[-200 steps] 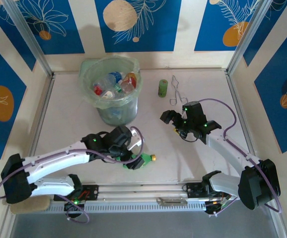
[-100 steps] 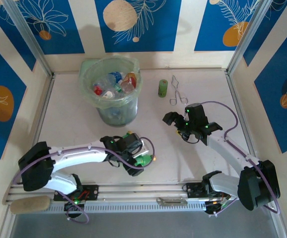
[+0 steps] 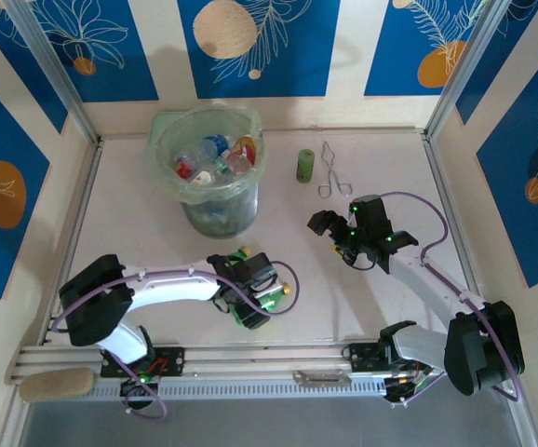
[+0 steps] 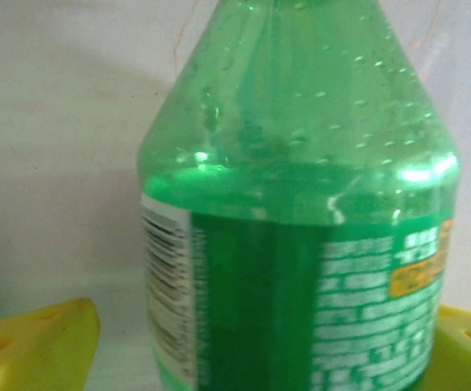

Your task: Put the plastic bottles in the bin

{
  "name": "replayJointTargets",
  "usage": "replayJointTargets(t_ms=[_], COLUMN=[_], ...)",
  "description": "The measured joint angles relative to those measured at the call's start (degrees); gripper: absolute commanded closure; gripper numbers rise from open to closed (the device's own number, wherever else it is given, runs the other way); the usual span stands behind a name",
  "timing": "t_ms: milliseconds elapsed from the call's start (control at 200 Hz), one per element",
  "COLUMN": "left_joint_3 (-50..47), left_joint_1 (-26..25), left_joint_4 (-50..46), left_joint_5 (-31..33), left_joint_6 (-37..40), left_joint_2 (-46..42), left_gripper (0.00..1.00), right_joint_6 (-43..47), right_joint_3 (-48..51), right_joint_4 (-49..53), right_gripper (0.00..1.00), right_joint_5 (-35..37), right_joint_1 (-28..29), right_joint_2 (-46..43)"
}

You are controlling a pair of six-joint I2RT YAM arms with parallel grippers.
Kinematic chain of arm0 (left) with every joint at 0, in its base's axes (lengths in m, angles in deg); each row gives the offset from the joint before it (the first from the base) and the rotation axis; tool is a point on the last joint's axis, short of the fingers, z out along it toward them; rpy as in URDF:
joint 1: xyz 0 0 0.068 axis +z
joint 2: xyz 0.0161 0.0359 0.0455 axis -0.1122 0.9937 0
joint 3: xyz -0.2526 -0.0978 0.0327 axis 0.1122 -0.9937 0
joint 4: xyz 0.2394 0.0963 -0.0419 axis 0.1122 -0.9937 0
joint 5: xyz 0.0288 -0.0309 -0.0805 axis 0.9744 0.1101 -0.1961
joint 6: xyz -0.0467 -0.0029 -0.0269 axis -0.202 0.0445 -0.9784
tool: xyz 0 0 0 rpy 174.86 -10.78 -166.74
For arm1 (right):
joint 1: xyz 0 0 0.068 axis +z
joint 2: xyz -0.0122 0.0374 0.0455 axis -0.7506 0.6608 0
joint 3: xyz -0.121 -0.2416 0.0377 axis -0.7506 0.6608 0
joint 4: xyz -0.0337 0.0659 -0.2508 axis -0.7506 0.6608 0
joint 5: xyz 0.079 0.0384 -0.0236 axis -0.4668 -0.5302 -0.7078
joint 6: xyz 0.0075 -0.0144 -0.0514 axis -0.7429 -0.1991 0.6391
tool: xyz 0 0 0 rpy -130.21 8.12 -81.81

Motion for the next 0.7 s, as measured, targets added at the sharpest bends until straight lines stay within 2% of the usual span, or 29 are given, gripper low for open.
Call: replayJointTargets(t_ms=[190, 360, 700], left_joint_3=[0.1, 0.1, 3.5], left_joint_1=[0.0, 0.0, 0.0], left_joint_4=[0.0, 0.3, 0.5], left_joint_5=[0.4, 0.7, 1.7], left_joint_6=[-0.3, -0.3, -0.9], left_joint_2=[1.3, 1.3, -7.5], left_gripper=[0.31, 0.41, 0.44], right_joint_6=[-0.1, -0.1, -0.5], right_joint_3=[0.4, 0.5, 0.5], right_joint_4=[-0.7, -0.9, -2.3], right_gripper=[0.01, 0.01, 0.01], right_joint_5=[-0.7, -0.9, -1.2], right_joint_1=[-0.3, -0.4, -0.4], right_joint_2=[-0.2, -0.6, -0.6])
